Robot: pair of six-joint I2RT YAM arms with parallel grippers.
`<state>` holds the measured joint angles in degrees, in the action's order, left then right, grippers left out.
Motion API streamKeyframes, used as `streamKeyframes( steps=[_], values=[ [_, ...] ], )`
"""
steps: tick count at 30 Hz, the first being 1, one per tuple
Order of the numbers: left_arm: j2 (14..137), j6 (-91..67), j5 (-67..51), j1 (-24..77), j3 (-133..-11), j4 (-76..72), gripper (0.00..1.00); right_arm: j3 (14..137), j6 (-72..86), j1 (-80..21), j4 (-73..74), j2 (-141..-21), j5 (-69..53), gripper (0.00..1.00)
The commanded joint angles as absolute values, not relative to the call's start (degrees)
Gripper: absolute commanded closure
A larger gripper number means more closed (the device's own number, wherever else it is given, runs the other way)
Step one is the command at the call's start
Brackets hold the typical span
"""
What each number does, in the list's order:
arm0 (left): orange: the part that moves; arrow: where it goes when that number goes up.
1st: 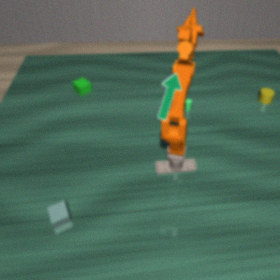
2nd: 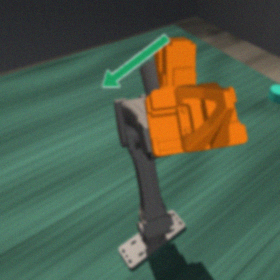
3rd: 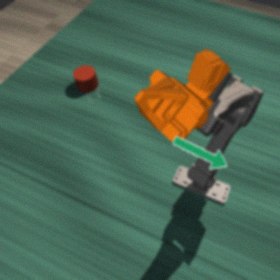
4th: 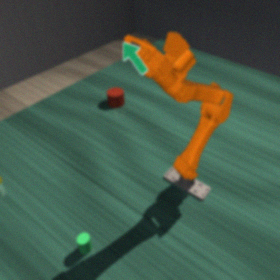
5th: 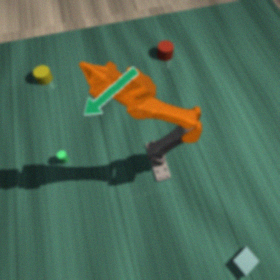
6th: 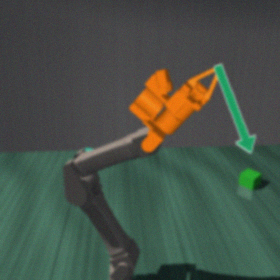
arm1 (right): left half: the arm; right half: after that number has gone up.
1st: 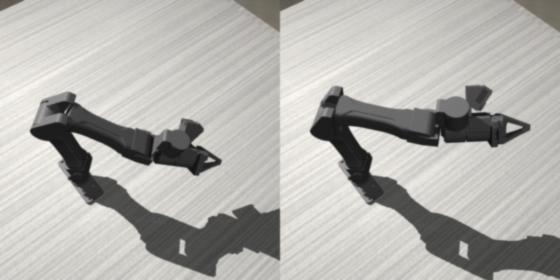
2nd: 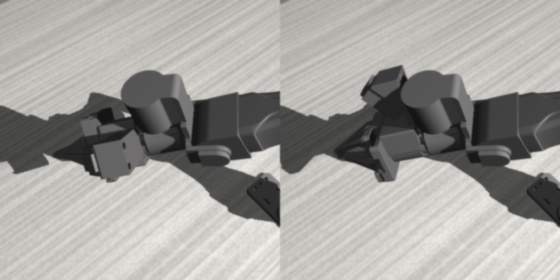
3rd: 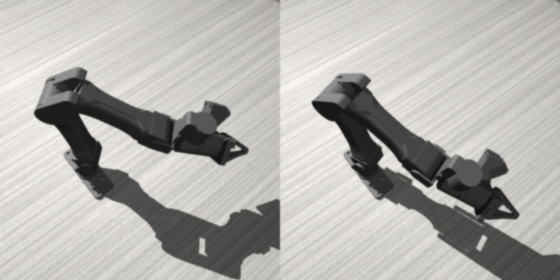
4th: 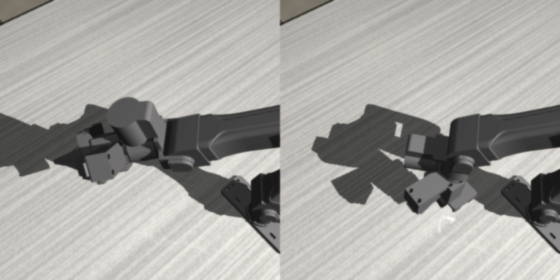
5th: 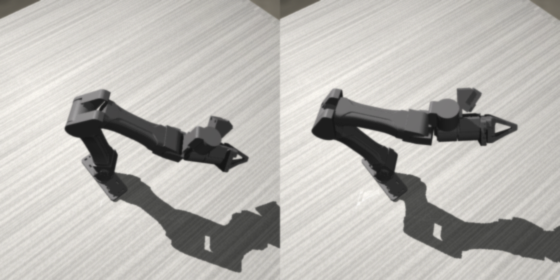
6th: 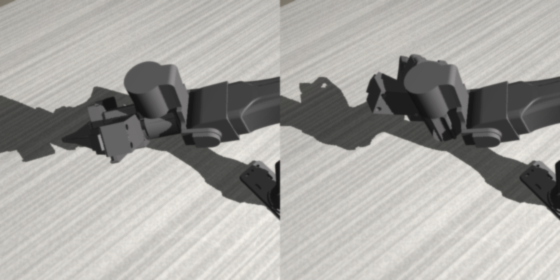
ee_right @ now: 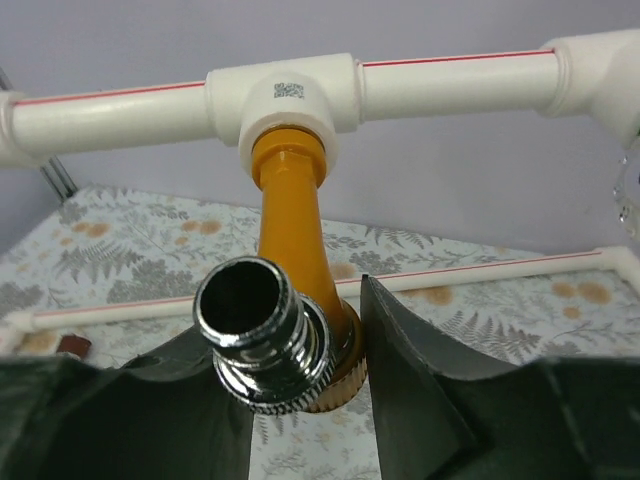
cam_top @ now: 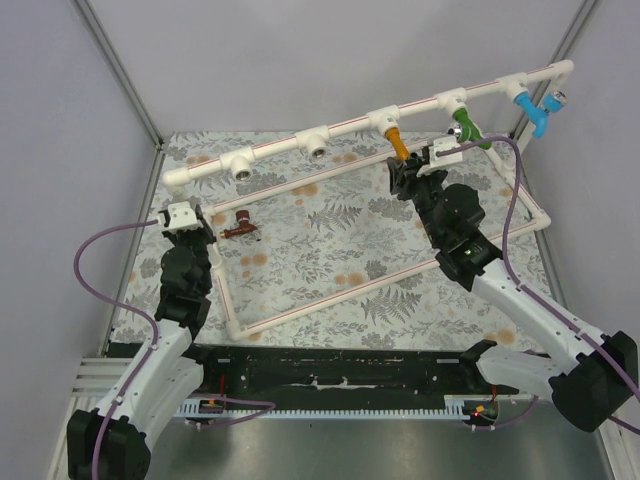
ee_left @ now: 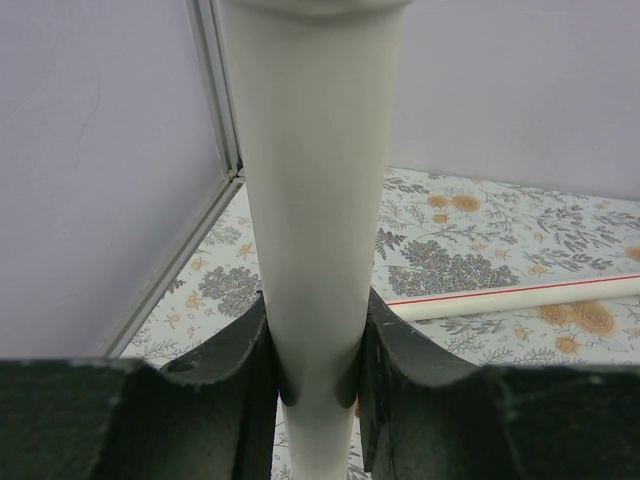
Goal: Install the water faucets
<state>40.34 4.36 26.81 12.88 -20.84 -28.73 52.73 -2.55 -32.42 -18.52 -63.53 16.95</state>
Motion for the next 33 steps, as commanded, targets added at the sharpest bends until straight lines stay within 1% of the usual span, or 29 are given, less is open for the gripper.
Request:
streamKeyframes(
  steps=[1,2,7,8,10,13,14,16,17,18,20,21,23,26,28,30,33],
  values=[
    [39.8,3.3,25.5,13.0,-23.7,-30.8,0.98,50.7,15.4,-32.1,-32.5,-64.2,24.6,0.64],
    [40.0,3.3,25.6,13.0,-23.7,-30.8,0.98,50.3,19.3,-32.0,-33.8,-64.2,25.4,0.72],
    [40.1,3.3,25.5,13.0,-23.7,-30.8,0.98,49.7,36.4,-32.0,-32.4,-63.4,30.3,0.98],
    [40.0,3.3,25.5,13.0,-23.7,-30.8,0.98,49.7,38.5,-32.0,-31.6,-63.1,30.9,1.0],
    [39.9,3.4,25.4,13.0,-23.7,-30.9,0.98,50.3,38.2,-32.0,-29.6,-62.7,31.5,1.0],
    [40.0,3.3,25.4,13.0,-23.9,-30.8,0.98,50.5,31.4,-32.0,-30.1,-62.0,29.3,0.99],
    [40.0,3.3,25.2,13.0,-23.8,-30.8,0.98,50.5,28.5,-32.0,-30.2,-61.6,27.5,0.91],
    [40.1,3.5,25.4,13.0,-23.8,-30.8,0.98,50.4,23.1,-32.0,-30.1,-60.2,24.0,0.71],
    [40.1,3.5,25.5,13.0,-23.9,-30.6,0.98,49.9,20.4,-32.0,-30.2,-59.4,22.3,0.59],
    [39.9,3.5,25.5,13.0,-23.8,-30.4,0.98,49.6,17.0,-32.0,-30.3,-58.2,20.6,0.49],
    [39.9,3.6,25.6,13.0,-23.9,-30.2,0.98,48.8,12.7,-32.0,-29.6,-56.1,18.2,0.34],
    [39.9,3.6,25.6,13.0,-24.1,-29.9,0.98,49.0,10.0,-32.0,-27.7,-55.0,17.1,0.28],
    [40.0,3.6,25.5,13.0,-24.4,-28.8,0.98,49.8,7.0,-31.9,-23.6,-52.9,16.2,0.21],
    [40.3,4.0,25.6,13.0,-25.4,-27.4,0.98,48.4,1.8,-31.9,-22.0,-48.9,14.9,0.14],
    [40.7,4.1,25.4,13.0,-26.4,-26.5,0.98,46.1,-2.3,-32.1,-22.2,-46.0,13.5,0.02],
    [41.0,4.0,25.1,13.0,-27.3,-25.4,0.98,44.4,-4.8,-32.0,-19.4,-42.3,12.4,0.02],
    [40.8,3.9,24.5,13.0,-27.6,-24.5,0.98,43.3,-2.9,-32.0,-11.5,-37.6,12.0,0.02]
  ],
)
